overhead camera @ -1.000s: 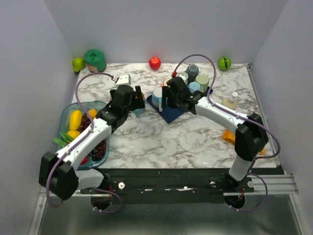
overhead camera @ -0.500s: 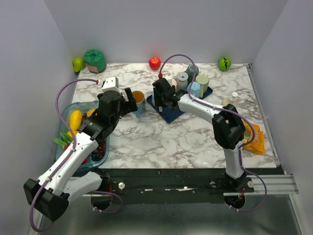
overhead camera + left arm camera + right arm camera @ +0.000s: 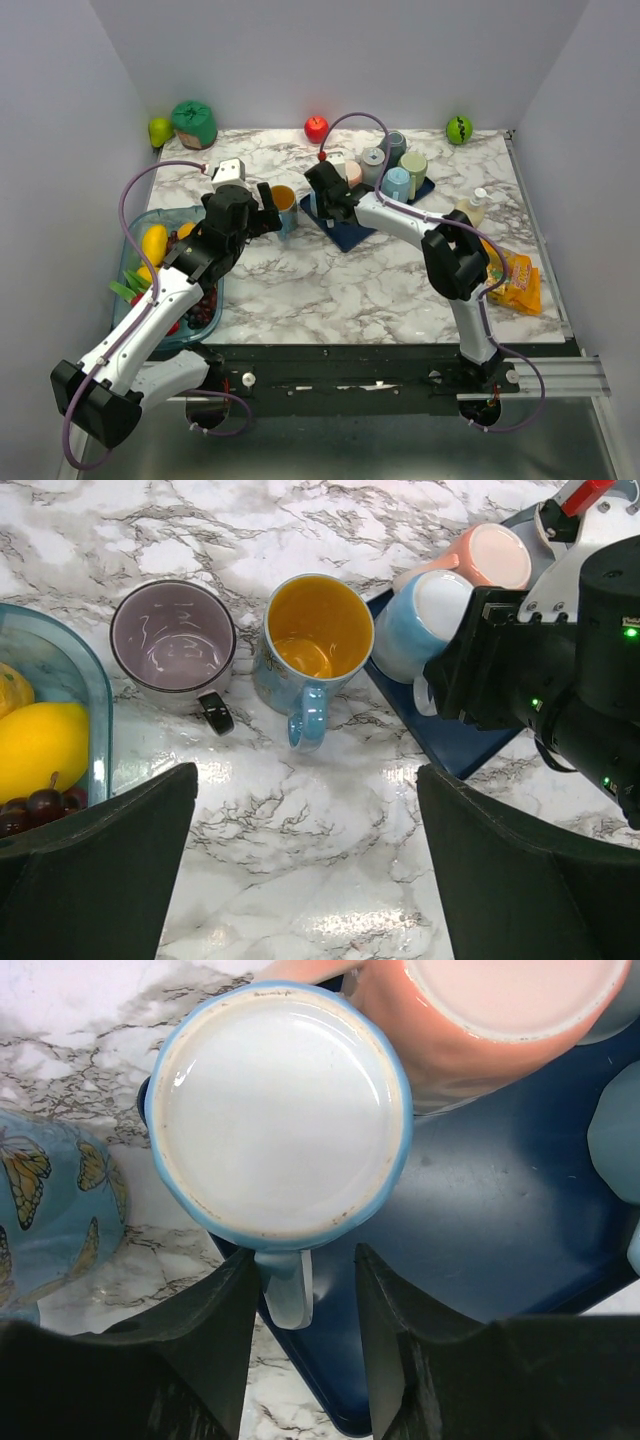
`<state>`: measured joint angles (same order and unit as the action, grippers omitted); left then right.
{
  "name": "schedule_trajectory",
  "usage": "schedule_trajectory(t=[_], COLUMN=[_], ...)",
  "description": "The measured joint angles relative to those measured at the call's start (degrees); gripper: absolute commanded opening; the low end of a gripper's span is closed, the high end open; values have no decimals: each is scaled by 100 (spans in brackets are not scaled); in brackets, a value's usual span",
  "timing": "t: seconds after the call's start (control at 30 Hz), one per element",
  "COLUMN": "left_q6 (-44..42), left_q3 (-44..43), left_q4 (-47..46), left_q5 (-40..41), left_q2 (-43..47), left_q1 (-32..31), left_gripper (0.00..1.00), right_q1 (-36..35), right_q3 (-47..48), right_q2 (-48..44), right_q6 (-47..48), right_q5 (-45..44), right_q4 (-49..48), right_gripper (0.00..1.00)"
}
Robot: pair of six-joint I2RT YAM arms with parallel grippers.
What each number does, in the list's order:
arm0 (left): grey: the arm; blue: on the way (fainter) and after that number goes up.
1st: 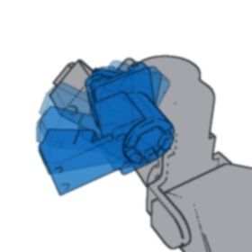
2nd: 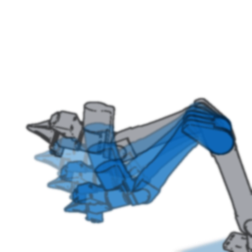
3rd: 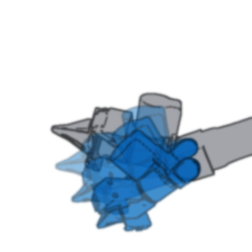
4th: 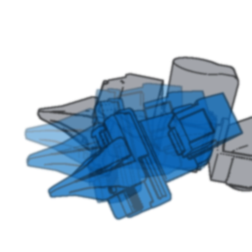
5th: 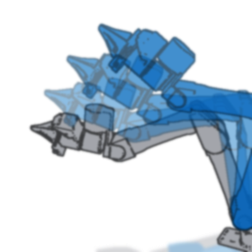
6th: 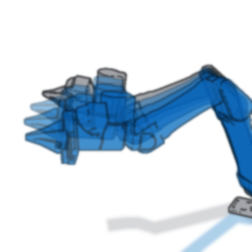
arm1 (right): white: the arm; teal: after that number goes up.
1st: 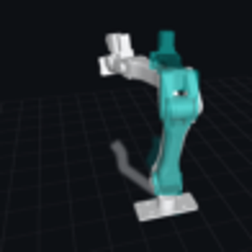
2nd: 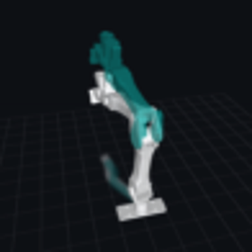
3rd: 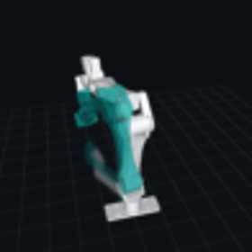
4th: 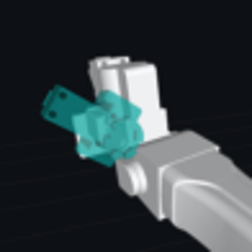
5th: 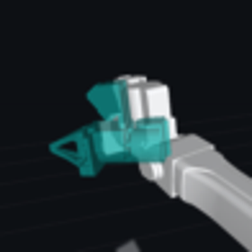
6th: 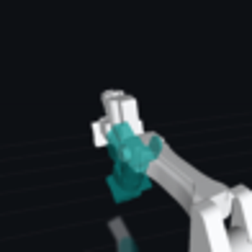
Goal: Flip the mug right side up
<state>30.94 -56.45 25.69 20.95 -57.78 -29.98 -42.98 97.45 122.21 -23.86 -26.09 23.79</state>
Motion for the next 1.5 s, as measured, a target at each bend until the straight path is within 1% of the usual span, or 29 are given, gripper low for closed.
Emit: schedule_trajectory(t=[0.1,0.13,0.2,0.23,0.3,0.33,0.67,0.83,0.93,1.07,1.27,1.5], left_q6=[-2,-2,-2,-2,-2,-2,0,0,-2,-2,9,184], left_q3=[0,-2,-2,-2,-2,-2,-2,-2,-2,-2,-2,-2], left_q4=[20,20,20,22,20,22,20,15,9,-101,-409,-713], left_q5=[-2,-2,-2,-2,-2,-2,-46,-153,-284,-557,-1281,-2127], left_q2=[-9,-9,-9,-9,-9,-9,-7,9,42,129,205,208], left_q1=[0,0,0,0,0,0,0,0,0,0,0,0], left_gripper=[99,99,99,99,99,99,99,99,99,99,99,99], right_q1=[-9,-9,-11,-15,-17,-22,-35,-31,-28,-2,-4,-4], right_q3=[0,2,15,31,63,79,79,-136,-369,-643,-938,-1145], right_q2=[9,13,28,42,61,68,57,-173,-501,-1154,-2369,-3370], right_q6=[15,33,55,74,122,133,225,280,271,133,-282,-817], right_q5=[2,2,22,15,20,20,35,87,299,619,1185,1803], right_q4=[4,4,9,15,28,28,33,48,140,267,271,-72], right_gripper=[40,34,26,19,10,1,1,1,1,1,1,1])
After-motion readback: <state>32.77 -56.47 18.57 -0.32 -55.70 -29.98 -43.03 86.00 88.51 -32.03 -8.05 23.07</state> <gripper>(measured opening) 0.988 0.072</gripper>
